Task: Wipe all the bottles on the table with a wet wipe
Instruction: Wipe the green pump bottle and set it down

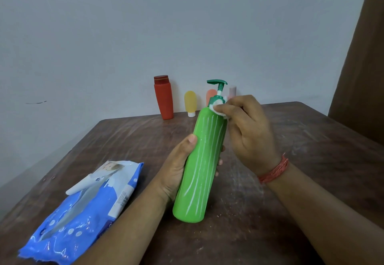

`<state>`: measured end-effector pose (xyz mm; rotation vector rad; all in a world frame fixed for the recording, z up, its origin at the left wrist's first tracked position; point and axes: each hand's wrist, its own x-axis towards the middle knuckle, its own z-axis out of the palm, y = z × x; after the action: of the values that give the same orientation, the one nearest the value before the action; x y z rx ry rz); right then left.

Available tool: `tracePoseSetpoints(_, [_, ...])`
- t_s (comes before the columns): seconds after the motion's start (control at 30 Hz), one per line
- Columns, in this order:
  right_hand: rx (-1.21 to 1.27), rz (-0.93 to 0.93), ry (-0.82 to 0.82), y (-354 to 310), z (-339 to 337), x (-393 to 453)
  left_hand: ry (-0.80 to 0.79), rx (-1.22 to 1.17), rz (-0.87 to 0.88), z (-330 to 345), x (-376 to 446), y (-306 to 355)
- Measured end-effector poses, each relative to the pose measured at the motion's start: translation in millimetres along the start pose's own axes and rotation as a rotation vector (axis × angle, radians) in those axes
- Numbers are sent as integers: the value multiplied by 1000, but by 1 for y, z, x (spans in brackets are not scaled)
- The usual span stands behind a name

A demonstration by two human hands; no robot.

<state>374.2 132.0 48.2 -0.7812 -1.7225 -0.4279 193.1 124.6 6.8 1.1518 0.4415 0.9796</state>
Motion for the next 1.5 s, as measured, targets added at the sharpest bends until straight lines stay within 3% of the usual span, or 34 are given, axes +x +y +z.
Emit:
tracePoseSetpoints(0.07, [16,-25,25,-1,1,-3,1,-29,-4,-3,0,-1])
tracePoseSetpoints(0.23, [162,137,-30,-3,9,-10,-19,-98,-33,-7,0,-2])
tracePoseSetpoints(0.37, [674,507,-43,-6,11,-7,-61,-148,-48,-9,1,-1])
tracePoseSetpoints(0.47, [1130,782,55,-4,10,1,-96,-158,-84,-8,1,0])
tracePoseSetpoints(0.67, [1405,1083,88,-4,8,5,-193,-128,-149,1,-1,-3])
tracePoseSetpoints(0.8, [1445,1117,31,-3,7,6,-225,-152,-158,-1,-2,-4])
tracePoseSetpoints(0.97, [1693,1065,-143,-4,-1,4,-238,-146,-163,0,-1,-5])
tracePoseSetpoints(1.1, [1581,948,-104,-5,0,6,-246,-124,-162,1,-1,-5])
tracePoseSetpoints(1.37, [1258,960,29,4,5,11,-185,-126,-164,-2,1,-4])
tracePoseSetpoints(1.5, [1399,938,-61,4,6,6,-188,-119,-176,-2,1,-4])
